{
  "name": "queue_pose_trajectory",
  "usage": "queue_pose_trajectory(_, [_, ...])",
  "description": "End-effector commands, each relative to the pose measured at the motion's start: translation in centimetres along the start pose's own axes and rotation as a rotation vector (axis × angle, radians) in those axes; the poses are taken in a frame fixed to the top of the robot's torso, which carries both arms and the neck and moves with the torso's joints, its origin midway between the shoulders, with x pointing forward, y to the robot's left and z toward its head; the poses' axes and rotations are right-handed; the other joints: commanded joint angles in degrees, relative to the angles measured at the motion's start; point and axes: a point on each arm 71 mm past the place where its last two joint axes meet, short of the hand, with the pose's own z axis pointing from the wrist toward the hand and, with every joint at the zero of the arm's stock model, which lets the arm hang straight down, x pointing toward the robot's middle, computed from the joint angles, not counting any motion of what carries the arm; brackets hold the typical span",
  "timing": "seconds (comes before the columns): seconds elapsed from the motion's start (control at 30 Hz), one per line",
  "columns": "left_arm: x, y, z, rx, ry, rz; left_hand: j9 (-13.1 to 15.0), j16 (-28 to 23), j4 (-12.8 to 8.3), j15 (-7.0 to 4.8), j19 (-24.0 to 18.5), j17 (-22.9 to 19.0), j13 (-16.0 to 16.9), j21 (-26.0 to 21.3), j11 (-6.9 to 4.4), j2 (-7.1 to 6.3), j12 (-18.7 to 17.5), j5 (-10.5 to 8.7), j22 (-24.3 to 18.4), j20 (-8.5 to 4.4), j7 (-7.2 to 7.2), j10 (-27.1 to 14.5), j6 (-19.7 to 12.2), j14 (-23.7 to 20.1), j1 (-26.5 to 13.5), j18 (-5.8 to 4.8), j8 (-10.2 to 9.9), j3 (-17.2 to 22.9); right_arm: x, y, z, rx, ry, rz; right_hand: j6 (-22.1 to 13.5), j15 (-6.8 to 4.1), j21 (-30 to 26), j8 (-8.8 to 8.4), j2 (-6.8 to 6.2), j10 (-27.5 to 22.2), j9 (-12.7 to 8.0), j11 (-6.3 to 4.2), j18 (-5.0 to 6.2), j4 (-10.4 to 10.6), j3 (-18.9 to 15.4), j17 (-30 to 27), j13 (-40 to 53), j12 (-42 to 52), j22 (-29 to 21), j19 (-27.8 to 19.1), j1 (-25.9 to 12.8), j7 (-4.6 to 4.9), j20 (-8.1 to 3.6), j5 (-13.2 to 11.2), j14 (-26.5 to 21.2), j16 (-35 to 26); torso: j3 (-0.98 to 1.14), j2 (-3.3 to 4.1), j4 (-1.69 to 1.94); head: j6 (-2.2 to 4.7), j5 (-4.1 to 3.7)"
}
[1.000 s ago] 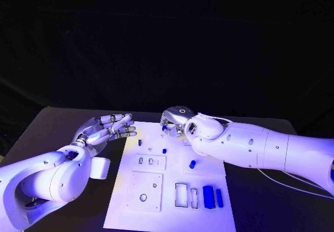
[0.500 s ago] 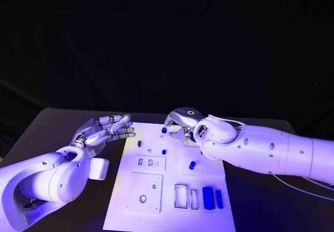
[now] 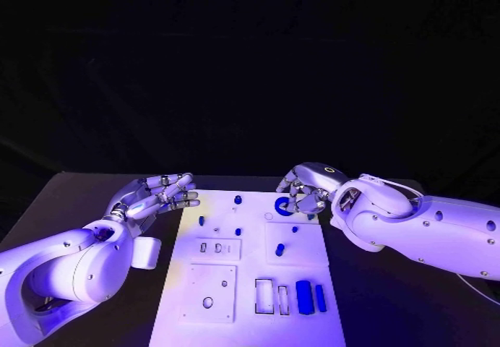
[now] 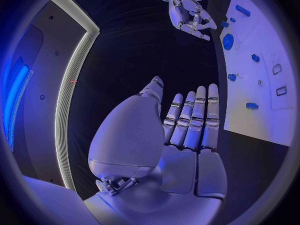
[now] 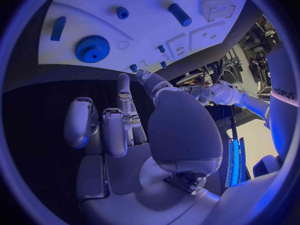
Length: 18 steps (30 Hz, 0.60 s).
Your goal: Assemble the parts on the task board
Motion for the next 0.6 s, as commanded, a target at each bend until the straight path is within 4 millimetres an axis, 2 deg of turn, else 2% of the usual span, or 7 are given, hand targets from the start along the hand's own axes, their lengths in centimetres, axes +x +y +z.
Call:
queue_pose_trajectory(0.03, [0.3, 0.0, 0.2, 0.000, 0.026, -0.016, -0.1, -0.4, -0.3, 0.19, 0.0, 0.0, -0.1, 0.2, 0.27, 0.51, -0.3, -0.32, 0.1, -0.13, 2.19, 0.1, 0.3, -0.3, 0.2, 0.51, -0.2, -0.1, 0.3, -0.8, -0.4, 0.052, 0.064, 0.043, -0.3, -0.25, 0.3, 0.51, -0.05, 0.0, 0.3, -0.19, -0.66, 0.9, -2.6, 0.5, 3.9, 3.5, 0.5, 0.2, 0.5, -0.52, -0.75, 0.4, 3.0, 0.5, 0.28, -0.49, -0.40, -0.17, -0.05])
queue_pose_trajectory(0.13, [0.3, 0.1, 0.3, -0.001, 0.026, -0.017, -0.1, -0.4, -0.3, 0.19, 0.0, 0.0, -0.1, 0.2, 0.27, 0.51, -0.3, -0.32, 0.1, -0.13, 2.19, 0.1, 0.3, -0.3, 0.2, 0.51, -0.2, -0.1, 0.2, -1.5, -0.7, 0.079, 0.071, 0.039, -1.1, -0.13, 0.5, 0.87, 0.46, -2.3, 0.6, -0.42, -0.80, 1.9, -5.5, 1.5, 10.5, 9.1, 1.2, 0.6, 2.1, -0.59, -0.78, 0.7, 3.2, 1.1, 0.35, -0.59, -0.37, -0.16, -0.13])
queue_pose_trajectory(0.23, [0.2, 0.1, 0.4, -0.002, 0.024, -0.017, -0.1, -0.4, -0.3, 0.19, 0.0, 0.0, -0.1, 0.2, 0.27, 0.51, -0.3, -0.32, 0.1, -0.13, 2.19, 0.1, 0.3, -0.3, 0.2, 0.51, -0.2, -0.1, 0.1, -2.5, -0.6, 0.108, 0.067, 0.030, -2.3, 0.05, -0.2, 0.78, 1.00, -7.4, 0.7, 0.32, -0.73, 3.0, -6.4, 0.9, 12.0, 8.8, 0.5, 0.1, 2.7, -0.10, -0.44, 0.9, 3.0, 0.8, 0.42, -0.65, -0.51, -0.16, -0.05])
queue_pose_trajectory(0.43, [0.1, 0.2, 0.6, -0.004, 0.024, -0.017, -0.1, -0.4, -0.3, 0.19, 0.0, 0.0, -0.1, 0.2, 0.27, 0.51, -0.3, -0.32, 0.1, -0.13, 2.19, 0.1, 0.3, -0.3, 0.2, 0.51, -0.2, -0.1, 0.3, -3.4, 0.2, 0.134, 0.066, -0.019, -4.2, 0.23, 0.5, 0.51, 0.88, -6.0, 0.8, 0.41, -0.94, 3.8, -8.6, 2.1, 15.6, 12.9, 1.8, 0.9, 4.5, 0.14, -0.10, 0.5, 3.2, 1.5, 0.38, -0.60, -0.35, -0.35, -0.07])
queue_pose_trajectory(0.53, [0.1, 0.2, 0.6, -0.004, 0.025, -0.017, -0.1, -0.4, -0.4, 0.20, 0.0, 0.0, -0.1, 0.2, 0.27, 0.52, -0.3, -0.32, 0.1, -0.13, 2.18, 0.1, 0.3, -0.3, 0.3, 0.51, -0.2, -0.1, 0.6, -3.5, 0.7, 0.137, 0.071, -0.034, -4.8, 0.22, 1.2, 0.89, 1.20, -5.1, 1.1, 0.43, -1.19, 4.8, -10.9, 4.9, 28.1, 25.7, 3.0, 1.6, 5.8, 0.21, -0.02, 0.5, 3.7, 2.9, 0.38, -0.55, -0.38, -0.39, 0.05])
queue_pose_trajectory(0.57, [0.1, 0.2, 0.6, -0.005, 0.025, -0.017, -0.1, -0.4, -0.4, 0.20, 0.0, 0.0, -0.1, 0.2, 0.27, 0.52, -0.3, -0.32, 0.1, -0.13, 2.18, 0.1, 0.3, -0.3, 0.3, 0.51, -0.2, -0.1, 0.7, -3.5, 0.8, 0.138, 0.072, -0.037, -5.0, 0.56, 1.5, 1.06, 1.34, -4.2, 1.2, 0.40, -1.23, 5.2, -11.7, 6.0, 34.8, 32.4, 3.5, 1.8, 6.2, 0.28, -0.14, 0.5, 3.9, 3.5, 0.37, -0.53, -0.41, -0.43, 0.08])
queue_pose_trajectory(0.6, [0.1, 0.2, 0.6, -0.005, 0.025, -0.017, -0.1, -0.4, -0.4, 0.20, 0.0, 0.0, -0.1, 0.2, 0.27, 0.52, -0.3, -0.32, 0.1, -0.13, 2.18, 0.1, 0.3, -0.3, 0.3, 0.51, -0.2, -0.1, 0.8, -3.6, 1.0, 0.139, 0.075, -0.040, -5.2, 0.28, 1.7, 1.23, 1.56, -3.6, 1.4, 0.38, -1.38, 5.7, -12.4, 6.6, 39.8, 37.5, 3.8, 2.0, 6.7, 0.61, 0.21, 0.6, 4.0, 3.8, 0.37, -0.54, -0.41, -0.53, 0.11])
